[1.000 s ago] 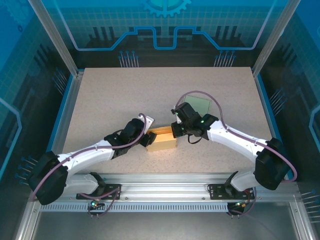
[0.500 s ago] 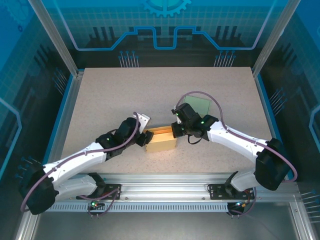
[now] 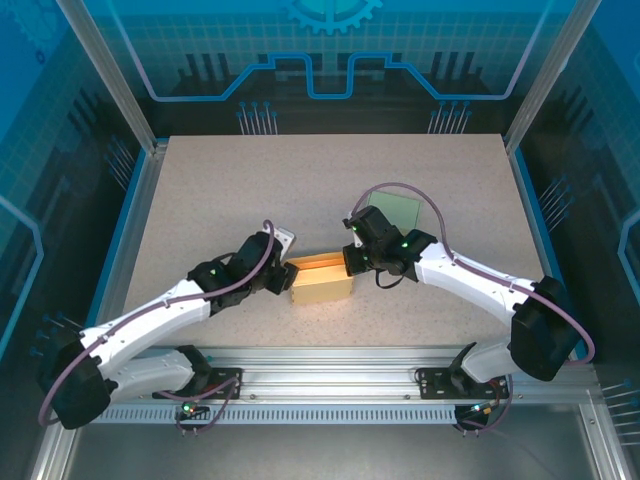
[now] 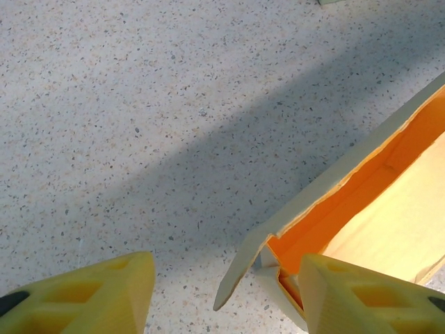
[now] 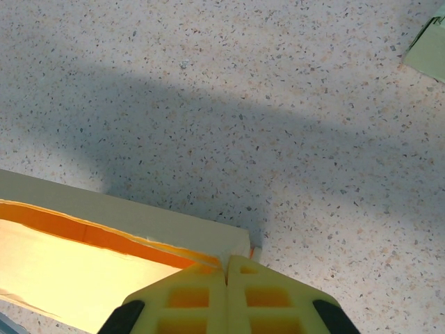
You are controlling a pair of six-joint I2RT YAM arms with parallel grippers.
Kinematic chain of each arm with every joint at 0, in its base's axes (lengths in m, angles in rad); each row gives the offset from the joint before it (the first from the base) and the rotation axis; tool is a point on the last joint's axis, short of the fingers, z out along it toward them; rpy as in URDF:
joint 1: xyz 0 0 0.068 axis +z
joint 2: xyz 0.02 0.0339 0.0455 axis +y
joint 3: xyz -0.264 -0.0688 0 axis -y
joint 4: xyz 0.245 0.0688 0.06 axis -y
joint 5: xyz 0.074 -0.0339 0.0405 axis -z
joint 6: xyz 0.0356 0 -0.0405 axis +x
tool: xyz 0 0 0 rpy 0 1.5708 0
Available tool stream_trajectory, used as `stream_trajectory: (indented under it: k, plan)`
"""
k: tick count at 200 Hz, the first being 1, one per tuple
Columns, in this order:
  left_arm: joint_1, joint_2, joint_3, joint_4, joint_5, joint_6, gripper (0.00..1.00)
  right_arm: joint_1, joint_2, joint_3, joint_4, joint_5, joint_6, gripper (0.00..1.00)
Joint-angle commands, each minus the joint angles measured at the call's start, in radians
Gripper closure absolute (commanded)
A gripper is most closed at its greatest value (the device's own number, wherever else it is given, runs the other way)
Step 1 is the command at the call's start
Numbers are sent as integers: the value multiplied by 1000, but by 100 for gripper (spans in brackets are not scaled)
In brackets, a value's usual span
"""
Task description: Fold the paper box
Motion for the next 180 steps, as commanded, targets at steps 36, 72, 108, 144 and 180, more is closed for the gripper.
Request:
stream_trajectory:
  k: [36, 72, 108, 144, 180]
  plan:
    - [-5, 55, 42, -27, -7, -39, 42, 23, -17, -18, -15, -5, 7, 95]
    - [-5, 112, 45, -65, -8, -66, 44, 23, -21, -20, -12, -4, 6, 95]
    - [-14, 140, 32, -78, -9, -89, 49, 23, -24, -28, -12, 1, 6, 94]
    - [-18, 109, 37, -85, -18, -99, 52, 23, -28, -28, -11, 2, 6, 94]
    - [-19, 45, 58, -103, -17, -107, 51, 23, -29, -33, -8, 2, 7, 94]
